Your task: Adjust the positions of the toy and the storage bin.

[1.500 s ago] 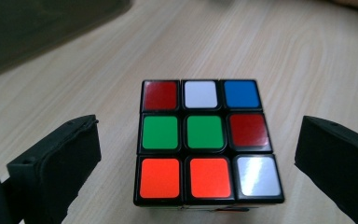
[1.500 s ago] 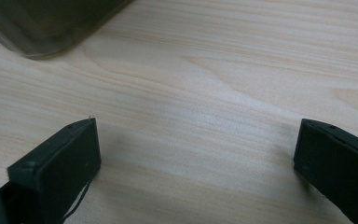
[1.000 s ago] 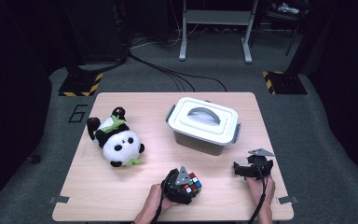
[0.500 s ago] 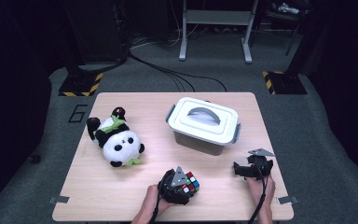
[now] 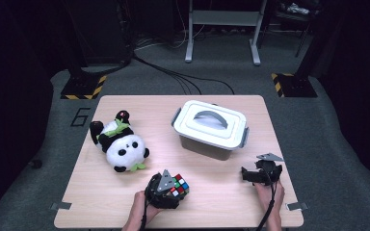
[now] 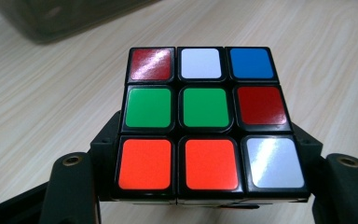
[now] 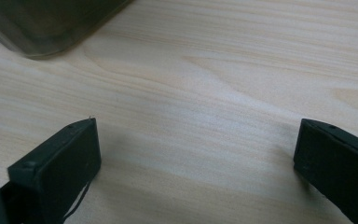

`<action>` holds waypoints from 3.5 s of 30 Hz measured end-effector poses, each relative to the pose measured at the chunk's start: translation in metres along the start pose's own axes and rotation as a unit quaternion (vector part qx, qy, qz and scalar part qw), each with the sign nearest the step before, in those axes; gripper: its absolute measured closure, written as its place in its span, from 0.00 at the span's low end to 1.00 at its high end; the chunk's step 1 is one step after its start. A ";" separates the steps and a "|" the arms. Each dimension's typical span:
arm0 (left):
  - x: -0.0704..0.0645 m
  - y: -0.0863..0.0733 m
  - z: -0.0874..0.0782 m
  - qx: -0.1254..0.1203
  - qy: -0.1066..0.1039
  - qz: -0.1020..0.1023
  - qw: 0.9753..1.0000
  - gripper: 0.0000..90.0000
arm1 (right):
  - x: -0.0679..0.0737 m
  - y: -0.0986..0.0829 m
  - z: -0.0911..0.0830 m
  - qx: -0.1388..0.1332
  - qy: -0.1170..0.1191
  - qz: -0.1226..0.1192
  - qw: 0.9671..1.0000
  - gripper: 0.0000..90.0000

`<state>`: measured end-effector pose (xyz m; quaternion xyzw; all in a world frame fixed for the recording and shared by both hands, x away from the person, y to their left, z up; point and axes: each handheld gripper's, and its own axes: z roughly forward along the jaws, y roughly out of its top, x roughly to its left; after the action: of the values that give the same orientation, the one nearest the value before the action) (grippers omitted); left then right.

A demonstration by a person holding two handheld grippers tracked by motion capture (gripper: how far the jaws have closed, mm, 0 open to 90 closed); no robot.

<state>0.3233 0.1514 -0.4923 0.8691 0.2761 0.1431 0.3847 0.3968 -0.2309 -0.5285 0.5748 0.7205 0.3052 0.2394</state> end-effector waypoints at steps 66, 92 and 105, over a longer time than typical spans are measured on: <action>0.112 -0.111 -0.123 0.012 0.212 -0.185 0.959 0.38 | 0.000 0.000 0.000 -0.002 -0.001 -0.002 1.000 0.00; 0.164 -0.128 -0.121 0.016 0.233 -0.224 0.946 0.38 | 0.000 0.000 0.000 -0.001 -0.001 -0.002 1.000 0.00; 0.173 -0.138 -0.115 0.011 0.218 -0.225 0.950 0.38 | 0.000 0.000 0.000 -0.001 -0.001 -0.002 1.000 0.00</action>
<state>0.3592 0.3972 -0.5132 0.7363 0.5433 0.2355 0.3275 0.3974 -0.2310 -0.5286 0.5730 0.7213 0.3052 0.2412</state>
